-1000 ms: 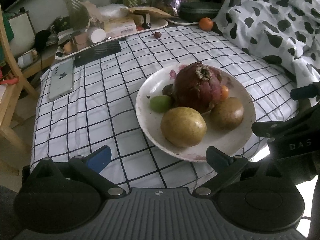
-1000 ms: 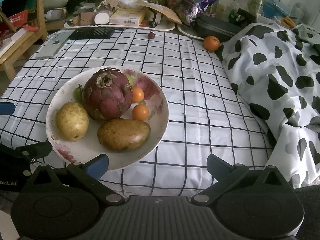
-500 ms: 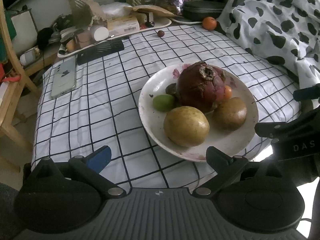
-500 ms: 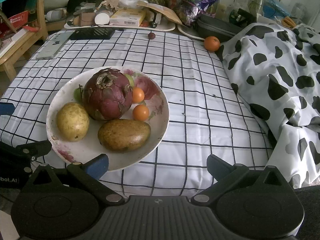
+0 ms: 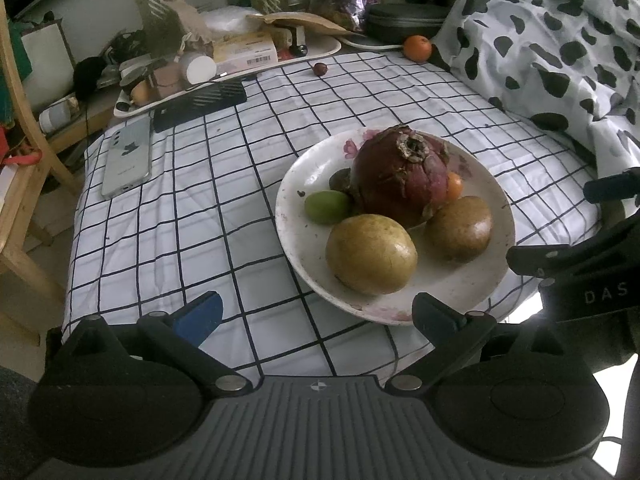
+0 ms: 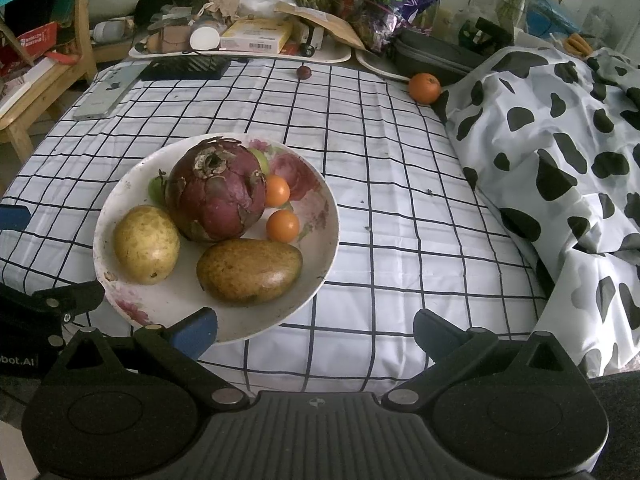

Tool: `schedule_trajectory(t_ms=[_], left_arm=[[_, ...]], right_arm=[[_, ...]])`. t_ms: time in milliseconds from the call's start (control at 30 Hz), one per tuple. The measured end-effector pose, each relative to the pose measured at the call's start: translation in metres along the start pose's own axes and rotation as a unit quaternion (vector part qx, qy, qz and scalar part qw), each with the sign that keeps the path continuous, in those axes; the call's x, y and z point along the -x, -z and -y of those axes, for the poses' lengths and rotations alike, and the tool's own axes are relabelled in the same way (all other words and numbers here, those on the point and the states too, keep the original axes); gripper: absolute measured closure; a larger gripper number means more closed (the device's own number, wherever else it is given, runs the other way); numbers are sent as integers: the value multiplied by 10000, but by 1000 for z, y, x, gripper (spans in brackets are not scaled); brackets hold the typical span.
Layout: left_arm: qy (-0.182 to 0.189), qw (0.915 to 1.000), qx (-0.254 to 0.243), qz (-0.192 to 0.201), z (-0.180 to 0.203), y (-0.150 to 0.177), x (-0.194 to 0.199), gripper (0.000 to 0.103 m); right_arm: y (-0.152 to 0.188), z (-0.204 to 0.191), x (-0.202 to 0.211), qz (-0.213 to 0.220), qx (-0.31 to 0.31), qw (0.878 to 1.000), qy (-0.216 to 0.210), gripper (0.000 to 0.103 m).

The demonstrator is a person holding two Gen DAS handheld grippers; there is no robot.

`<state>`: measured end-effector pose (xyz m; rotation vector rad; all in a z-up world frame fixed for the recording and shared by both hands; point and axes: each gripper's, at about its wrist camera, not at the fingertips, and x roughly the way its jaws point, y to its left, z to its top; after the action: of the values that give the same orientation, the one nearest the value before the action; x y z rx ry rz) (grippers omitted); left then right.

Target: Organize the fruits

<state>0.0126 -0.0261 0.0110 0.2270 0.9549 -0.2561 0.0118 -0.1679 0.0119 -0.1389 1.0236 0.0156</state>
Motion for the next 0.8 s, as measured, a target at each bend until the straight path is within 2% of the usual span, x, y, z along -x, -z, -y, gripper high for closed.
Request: schedule_trajectory(t_ms=[800], left_arm=[[-15,9999,23,97,-2,-1,3,0]], right_arm=[[0,0,0,1,-5,10000,-2,0]])
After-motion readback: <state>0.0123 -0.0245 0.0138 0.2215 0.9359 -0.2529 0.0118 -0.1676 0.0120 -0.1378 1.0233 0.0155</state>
